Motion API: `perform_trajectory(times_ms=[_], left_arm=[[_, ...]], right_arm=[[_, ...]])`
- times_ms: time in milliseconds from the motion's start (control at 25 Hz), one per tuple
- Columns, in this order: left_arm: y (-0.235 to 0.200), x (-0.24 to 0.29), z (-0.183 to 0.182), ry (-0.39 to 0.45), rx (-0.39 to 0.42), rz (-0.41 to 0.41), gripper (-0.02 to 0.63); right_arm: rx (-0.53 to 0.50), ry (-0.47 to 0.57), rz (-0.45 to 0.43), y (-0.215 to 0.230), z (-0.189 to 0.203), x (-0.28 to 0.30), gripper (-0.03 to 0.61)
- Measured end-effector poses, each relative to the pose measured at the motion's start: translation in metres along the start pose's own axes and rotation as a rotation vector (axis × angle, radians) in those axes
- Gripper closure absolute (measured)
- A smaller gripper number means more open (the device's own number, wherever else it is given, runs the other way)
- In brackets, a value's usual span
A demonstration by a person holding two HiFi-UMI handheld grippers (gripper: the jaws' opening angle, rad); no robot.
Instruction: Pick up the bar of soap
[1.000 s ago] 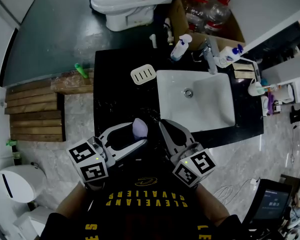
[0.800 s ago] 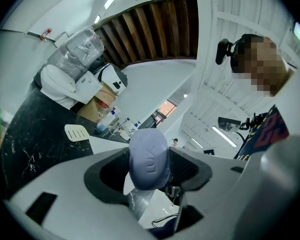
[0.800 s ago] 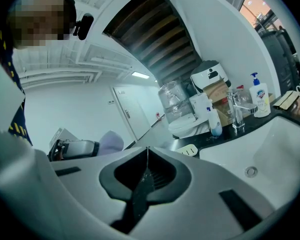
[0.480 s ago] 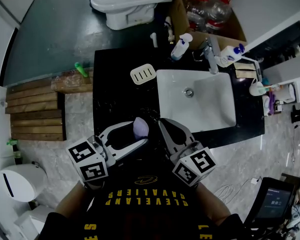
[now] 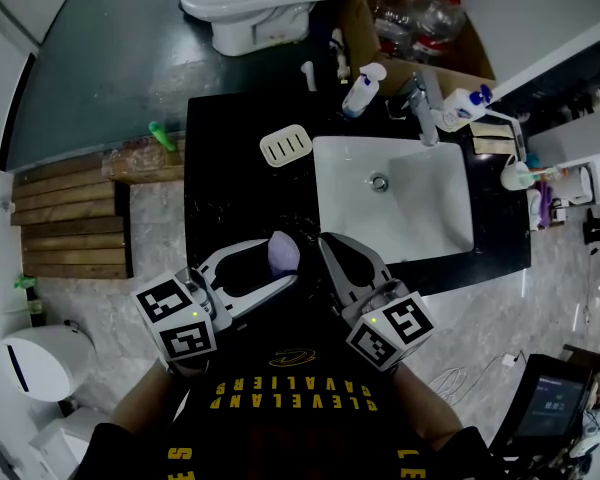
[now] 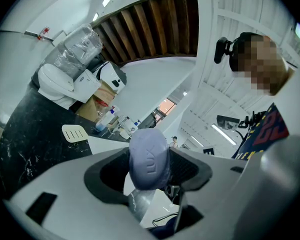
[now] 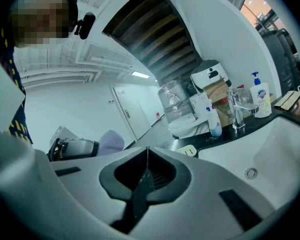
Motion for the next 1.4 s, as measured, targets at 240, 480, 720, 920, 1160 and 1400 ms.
perform_trajectory(times_ms=[240,480,720,920,1160,1400], left_arm=[[-0.0029,0.0009,0.0023,0.0,-0.004,-0.007,0.35],[-0.0027,0.0,0.0021,0.001,-0.003,-0.01,0.35],[-0.0019,0.001,0.0039,0.0,-0.004,-0.01,0.35],[-0.0017,0.0027,0.0062,-0.004,-0.004,-0.009,0.35],[0.0002,0.0048,0.0073,-0.006,-0.001,-0.007,0.35],[0.0001,0.0053,0.0076,-0.008,0.001,-0.007,0.35]], right_arm=[[0.004,-0.003,0.001,0.0036,0.0028,0.0007,0.561],[0.0,-0.005,-0.005,0.002,0.0024,0.0018,0.561],[0.0,-0.007,-0.008,0.0019,0.0035,0.0007,0.561],[-0.001,-0.01,-0.008,0.0025,0.0055,-0.001,0.561],[0.0,-0.009,-0.007,0.0038,0.0058,-0.0033,0.561],[0.001,-0.008,-0.006,0.0042,0.0057,-0.0034,0.561]])
Point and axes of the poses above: the fingertips, and each gripper's own axes: x forward along the fingers, y to its right, z out of its underside, the point moved 3 cm from there along -x, backward along the fingers, and after that the axes turned 2 degrees about -x, right-handed, at the moved point
